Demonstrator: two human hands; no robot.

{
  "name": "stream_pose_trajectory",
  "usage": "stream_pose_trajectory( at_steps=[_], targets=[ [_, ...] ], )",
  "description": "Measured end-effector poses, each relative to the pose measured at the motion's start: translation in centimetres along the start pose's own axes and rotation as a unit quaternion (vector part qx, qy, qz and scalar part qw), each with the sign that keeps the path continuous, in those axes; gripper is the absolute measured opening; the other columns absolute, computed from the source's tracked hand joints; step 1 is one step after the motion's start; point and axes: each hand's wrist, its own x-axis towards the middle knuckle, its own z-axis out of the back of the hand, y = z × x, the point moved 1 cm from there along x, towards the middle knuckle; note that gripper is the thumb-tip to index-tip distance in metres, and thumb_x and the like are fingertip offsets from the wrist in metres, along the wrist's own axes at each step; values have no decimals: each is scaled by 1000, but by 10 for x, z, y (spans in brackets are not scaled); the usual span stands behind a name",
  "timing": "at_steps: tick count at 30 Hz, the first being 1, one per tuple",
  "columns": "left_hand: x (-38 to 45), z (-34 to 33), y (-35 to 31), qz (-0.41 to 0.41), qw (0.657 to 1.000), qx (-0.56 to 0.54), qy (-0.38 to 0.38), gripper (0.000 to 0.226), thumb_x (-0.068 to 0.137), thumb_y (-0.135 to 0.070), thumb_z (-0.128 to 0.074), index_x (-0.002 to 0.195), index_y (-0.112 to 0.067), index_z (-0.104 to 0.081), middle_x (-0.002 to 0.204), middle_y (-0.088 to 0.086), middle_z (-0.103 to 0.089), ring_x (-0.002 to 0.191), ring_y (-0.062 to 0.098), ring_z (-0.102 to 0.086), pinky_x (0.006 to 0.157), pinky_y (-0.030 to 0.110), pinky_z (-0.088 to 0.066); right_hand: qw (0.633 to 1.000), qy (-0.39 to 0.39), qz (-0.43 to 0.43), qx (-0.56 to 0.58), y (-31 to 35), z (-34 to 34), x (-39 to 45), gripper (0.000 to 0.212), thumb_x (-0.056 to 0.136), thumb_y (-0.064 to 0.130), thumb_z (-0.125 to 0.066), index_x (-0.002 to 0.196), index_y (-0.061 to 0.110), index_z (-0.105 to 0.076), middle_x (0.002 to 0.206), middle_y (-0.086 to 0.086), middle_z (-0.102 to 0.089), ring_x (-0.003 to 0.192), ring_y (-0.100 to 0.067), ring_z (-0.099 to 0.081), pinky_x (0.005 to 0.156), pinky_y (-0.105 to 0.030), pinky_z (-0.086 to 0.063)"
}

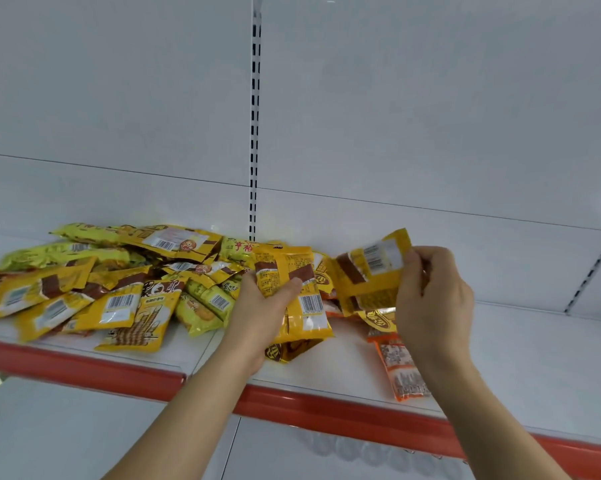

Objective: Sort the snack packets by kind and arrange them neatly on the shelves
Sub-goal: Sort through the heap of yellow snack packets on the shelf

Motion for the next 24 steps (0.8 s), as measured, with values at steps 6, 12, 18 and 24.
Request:
stream_pose_trajectory(
  at_steps=[6, 12, 18, 24],
  targets=[
    [-9, 0, -9, 51, 997, -52, -8, 120, 50, -102, -60, 151, -40, -44, 147, -3, -59, 132, 25, -59, 107, 59, -49, 946, 166, 278, 31, 14, -35, -37, 17, 104, 23, -47, 106, 15, -62, 125, 7, -66, 117, -12, -62, 92, -34, -52],
    [-13, 25, -22, 49, 995, -82, -2, 118, 45, -81, -88, 148, -41, -44, 140, -3, -65, 127, 24, -64, 102, 55, -54, 893, 219, 392, 29, 9, -70, -54, 10, 96, 7, -59, 103, 12, -64, 142, 0, -58, 143, -24, -42, 100, -58, -46],
    [-12, 71, -22, 25, 992, -120, -25, 112, 46, -75, -93, 145, -50, -47, 147, -4, -60, 134, 25, -59, 108, 59, -48, 878, 271, 357, 167, 44, -99, -71, 25, 103, 10, -45, 115, 6, -67, 141, 1, -58, 145, -21, -39, 109, -50, -43],
    [-2, 146, -41, 8, 993, -89, -72, 78, 85, -54, -77, 153, -36, -41, 153, -12, -50, 140, 19, -45, 110, 51, -38, 964, 181, 179, 82, 84, -142, -78, 24, 101, 21, -49, 121, 16, -62, 123, 5, -62, 117, -17, -58, 94, -29, -47]
  ],
)
